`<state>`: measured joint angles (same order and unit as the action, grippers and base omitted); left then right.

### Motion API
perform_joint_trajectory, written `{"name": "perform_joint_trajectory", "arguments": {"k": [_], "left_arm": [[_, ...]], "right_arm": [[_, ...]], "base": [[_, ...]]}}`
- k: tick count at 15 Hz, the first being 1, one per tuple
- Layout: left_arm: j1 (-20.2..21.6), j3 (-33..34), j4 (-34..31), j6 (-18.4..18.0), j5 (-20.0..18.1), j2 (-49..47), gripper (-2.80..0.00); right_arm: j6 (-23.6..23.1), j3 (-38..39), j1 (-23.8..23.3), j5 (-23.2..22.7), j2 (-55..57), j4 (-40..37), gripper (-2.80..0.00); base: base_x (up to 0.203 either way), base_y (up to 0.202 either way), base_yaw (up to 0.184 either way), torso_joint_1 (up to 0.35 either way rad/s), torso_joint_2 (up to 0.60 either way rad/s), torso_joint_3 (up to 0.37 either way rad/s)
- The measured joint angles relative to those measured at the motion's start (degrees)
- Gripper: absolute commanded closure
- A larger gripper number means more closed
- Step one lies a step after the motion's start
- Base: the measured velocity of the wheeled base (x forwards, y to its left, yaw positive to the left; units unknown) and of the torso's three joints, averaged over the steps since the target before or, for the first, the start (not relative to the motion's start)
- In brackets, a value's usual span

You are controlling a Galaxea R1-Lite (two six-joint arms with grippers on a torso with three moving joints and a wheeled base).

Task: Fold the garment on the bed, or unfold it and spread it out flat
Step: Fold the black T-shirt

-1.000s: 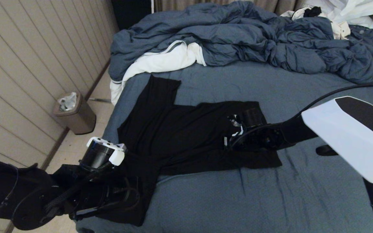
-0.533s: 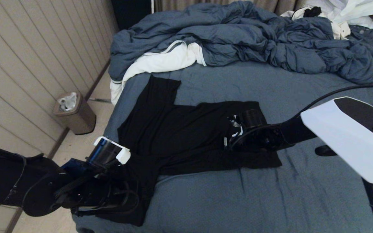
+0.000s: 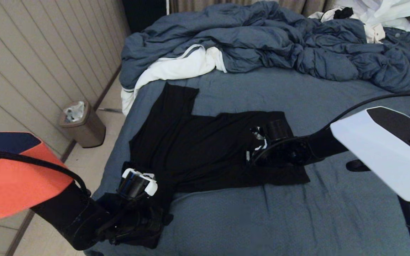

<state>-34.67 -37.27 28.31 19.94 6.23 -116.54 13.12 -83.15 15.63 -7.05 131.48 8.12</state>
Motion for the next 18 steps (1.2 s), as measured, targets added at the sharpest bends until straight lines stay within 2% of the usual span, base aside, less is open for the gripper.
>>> {"name": "perform_joint_trajectory", "arguments": {"k": [10, 11, 18], "left_arm": [[1.5, -2.0, 3.8, -1.0, 1.3, -8.3, -2.80], [1.6, -2.1, 3.7, -1.0, 1.3, -8.5, 0.00], [1.9, -1.2, 3.6, -1.1, 2.2, -7.4, 0.00]], "right_arm": [[0.0, -0.2, -0.1, -0.1, 0.7, 0.0, 0.00], [0.0, -0.2, -0.1, -0.1, 0.8, 0.0, 0.00], [0.0, -0.1, 0.0, -0.1, 1.0, 0.0, 0.00]], "base": [[0.000, 0.000, 0.000, 0.000, 0.00, 0.000], [0.000, 0.000, 0.000, 0.000, 0.00, 0.000], [0.000, 0.000, 0.000, 0.000, 0.00, 0.000]]}}
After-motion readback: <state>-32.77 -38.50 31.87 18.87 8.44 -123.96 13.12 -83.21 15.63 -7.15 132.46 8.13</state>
